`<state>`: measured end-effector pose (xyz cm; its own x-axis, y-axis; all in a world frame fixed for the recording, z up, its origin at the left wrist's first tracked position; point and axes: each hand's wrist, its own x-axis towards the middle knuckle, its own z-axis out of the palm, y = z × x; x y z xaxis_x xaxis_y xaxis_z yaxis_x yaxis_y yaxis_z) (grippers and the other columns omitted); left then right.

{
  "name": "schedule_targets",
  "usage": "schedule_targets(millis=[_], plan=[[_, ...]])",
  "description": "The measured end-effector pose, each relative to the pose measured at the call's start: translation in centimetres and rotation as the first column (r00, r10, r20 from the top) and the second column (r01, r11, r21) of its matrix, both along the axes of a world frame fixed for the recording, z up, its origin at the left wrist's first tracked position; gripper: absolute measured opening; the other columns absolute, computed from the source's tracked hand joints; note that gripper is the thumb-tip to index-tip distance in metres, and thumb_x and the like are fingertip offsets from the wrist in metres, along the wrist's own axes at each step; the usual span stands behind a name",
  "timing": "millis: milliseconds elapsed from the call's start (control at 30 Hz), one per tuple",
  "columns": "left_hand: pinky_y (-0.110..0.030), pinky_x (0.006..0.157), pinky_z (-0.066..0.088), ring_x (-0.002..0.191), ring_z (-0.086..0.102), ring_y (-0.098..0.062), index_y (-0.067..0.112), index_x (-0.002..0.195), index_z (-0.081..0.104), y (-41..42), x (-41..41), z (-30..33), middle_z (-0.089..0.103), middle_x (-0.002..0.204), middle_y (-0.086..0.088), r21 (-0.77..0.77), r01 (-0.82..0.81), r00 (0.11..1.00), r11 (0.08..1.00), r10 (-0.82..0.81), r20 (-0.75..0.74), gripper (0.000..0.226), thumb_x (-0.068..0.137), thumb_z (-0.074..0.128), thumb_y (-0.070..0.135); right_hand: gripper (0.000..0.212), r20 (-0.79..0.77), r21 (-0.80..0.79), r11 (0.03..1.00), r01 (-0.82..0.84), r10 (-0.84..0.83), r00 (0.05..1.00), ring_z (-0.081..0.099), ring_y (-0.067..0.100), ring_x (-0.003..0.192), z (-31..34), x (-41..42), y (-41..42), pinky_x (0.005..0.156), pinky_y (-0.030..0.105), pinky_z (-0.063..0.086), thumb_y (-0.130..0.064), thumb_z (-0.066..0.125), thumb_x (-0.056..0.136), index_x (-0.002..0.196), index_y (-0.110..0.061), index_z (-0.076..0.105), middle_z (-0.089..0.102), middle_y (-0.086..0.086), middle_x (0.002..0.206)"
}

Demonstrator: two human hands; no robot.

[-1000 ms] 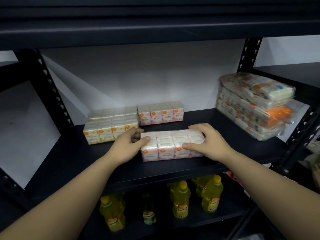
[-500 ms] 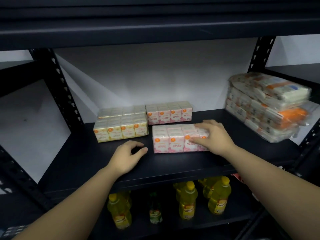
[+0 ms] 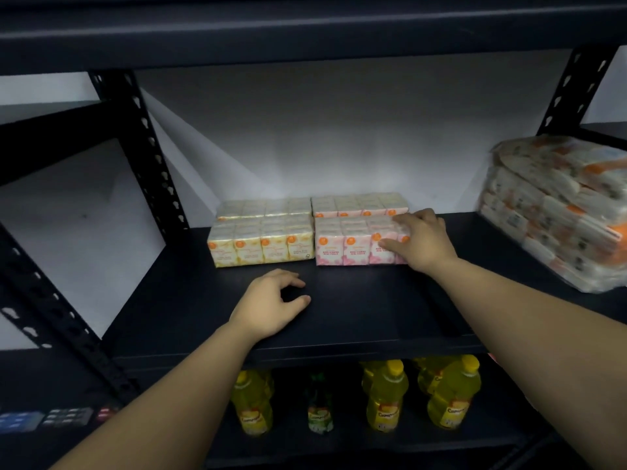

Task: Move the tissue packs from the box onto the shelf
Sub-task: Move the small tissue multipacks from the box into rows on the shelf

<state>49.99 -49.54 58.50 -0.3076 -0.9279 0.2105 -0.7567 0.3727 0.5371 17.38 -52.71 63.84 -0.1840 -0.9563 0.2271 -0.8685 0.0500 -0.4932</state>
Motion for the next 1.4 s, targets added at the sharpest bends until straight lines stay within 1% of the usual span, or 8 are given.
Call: schedule_targets(millis=[467, 533, 600, 700, 833, 1000, 1167, 1400], plan=[[-0.027, 0.106, 0.044, 0.12, 0.054, -0.003, 0.031, 0.12, 0.07, -0.1, -0.2, 0.0, 0.059, 0.13, 0.016, -0.006, -0.016, 0.999, 1.0, 0.015, -0.029, 0.04, 0.084, 0.074, 0.049, 0.076, -0.033, 0.035, 0.999, -0.012, 0.013, 0.999, 0.029, 0.033, 0.142, -0.4, 0.5, -1.9, 0.116, 0.039, 0.03, -0.062, 0.066, 0.088, 0.153, -0.031, 0.044, 0.033, 0.009, 0.157], [-0.028, 0.105, 0.043, 0.12, 0.051, -0.006, 0.028, 0.123, 0.068, 0.0, -0.1, 0.4, 0.057, 0.128, 0.012, -0.078, -0.069, 0.995, 0.994, 0.063, -0.077, 0.045, 0.083, 0.076, 0.048, 0.08, -0.112, 0.036, 0.999, 0.007, -0.003, 0.994, 0.026, 0.034, 0.143, -0.2, 0.9, -1.1, 0.116, 0.044, 0.031, -0.069, 0.062, 0.086, 0.154, -0.032, 0.041, 0.03, 0.009, 0.16], [-0.028, 0.106, 0.038, 0.127, 0.044, -0.012, 0.028, 0.127, 0.064, -0.4, 0.5, 1.2, 0.051, 0.131, 0.005, -0.2, -0.191, 0.979, 0.961, 0.174, -0.102, 0.05, 0.083, 0.077, 0.047, 0.081, -0.232, -0.055, 0.998, -0.007, -0.006, 0.973, 0.025, 0.035, 0.143, -0.1, 1.7, -0.2, 0.115, 0.05, 0.032, -0.071, 0.062, 0.085, 0.153, -0.032, 0.043, 0.029, 0.01, 0.161], [-0.045, 0.113, 0.037, 0.136, 0.038, -0.028, 0.032, 0.139, 0.057, -2.2, 1.7, 2.7, 0.046, 0.143, -0.007, -0.316, -0.293, 0.95, 0.902, 0.311, 0.005, 0.06, 0.084, 0.074, 0.048, 0.078, -0.298, -0.082, 0.992, -0.098, 0.069, 0.952, 0.026, 0.033, 0.143, -0.1, 3.6, 0.4, 0.118, 0.051, 0.028, -0.067, 0.066, 0.084, 0.151, -0.034, 0.044, 0.033, 0.007, 0.161], [-0.058, 0.12, 0.019, 0.142, 0.034, -0.032, 0.038, 0.146, 0.049, -4.9, 2.6, 3.5, 0.044, 0.15, -0.009, -0.277, -0.258, 0.924, 0.926, 0.32, 0.21, 0.057, 0.092, 0.063, 0.049, 0.068, -0.307, -0.013, 0.994, -0.112, 0.102, 0.946, 0.032, 0.032, 0.142, -0.3, 5.3, -0.6, 0.121, 0.052, 0.023, -0.062, 0.063, 0.089, 0.15, -0.037, 0.045, 0.04, 0.004, 0.157], [-0.06, 0.12, 0.015, 0.142, 0.035, -0.03, 0.042, 0.144, 0.05, -5.6, 2.5, 2.8, 0.047, 0.15, -0.005, -0.299, -0.251, 0.929, 0.921, 0.316, 0.193, 0.05, 0.096, 0.061, 0.043, 0.054, -0.255, -0.034, 0.994, -0.104, 0.092, 0.963, 0.037, 0.033, 0.137, -0.8, 5.2, -1.9, 0.121, 0.052, 0.022, -0.049, 0.067, 0.093, 0.143, -0.036, 0.053, 0.048, 0.003, 0.148], [-0.058, 0.117, 0.018, 0.138, 0.037, -0.027, 0.047, 0.141, 0.052, -6.0, 1.9, 3.2, 0.05, 0.145, 0.002, -0.347, -0.281, 0.904, 0.895, 0.368, 0.217, 0.045, 0.096, 0.058, 0.05, 0.048, -0.266, -0.07, 0.993, -0.092, 0.07, 0.961, 0.04, 0.032, 0.132, -1.1, 5.5, -2.6, 0.119, 0.05, 0.023, -0.045, 0.067, 0.093, 0.138, -0.035, 0.055, 0.051, 0.003, 0.142], [-0.063, 0.118, 0.01, 0.136, 0.037, -0.029, 0.045, 0.139, 0.053, -6.3, 1.8, 4.0, 0.05, 0.142, 0.001, -0.314, -0.274, 0.907, 0.909, 0.353, 0.23, 0.044, 0.095, 0.057, 0.053, 0.055, -0.307, -0.02, 0.996, -0.089, 0.079, 0.949, 0.033, 0.034, 0.14, -0.7, 5.6, -2.1, 0.122, 0.058, 0.013, -0.05, 0.06, 0.096, 0.147, -0.035, 0.046, 0.045, 0.003, 0.151]])
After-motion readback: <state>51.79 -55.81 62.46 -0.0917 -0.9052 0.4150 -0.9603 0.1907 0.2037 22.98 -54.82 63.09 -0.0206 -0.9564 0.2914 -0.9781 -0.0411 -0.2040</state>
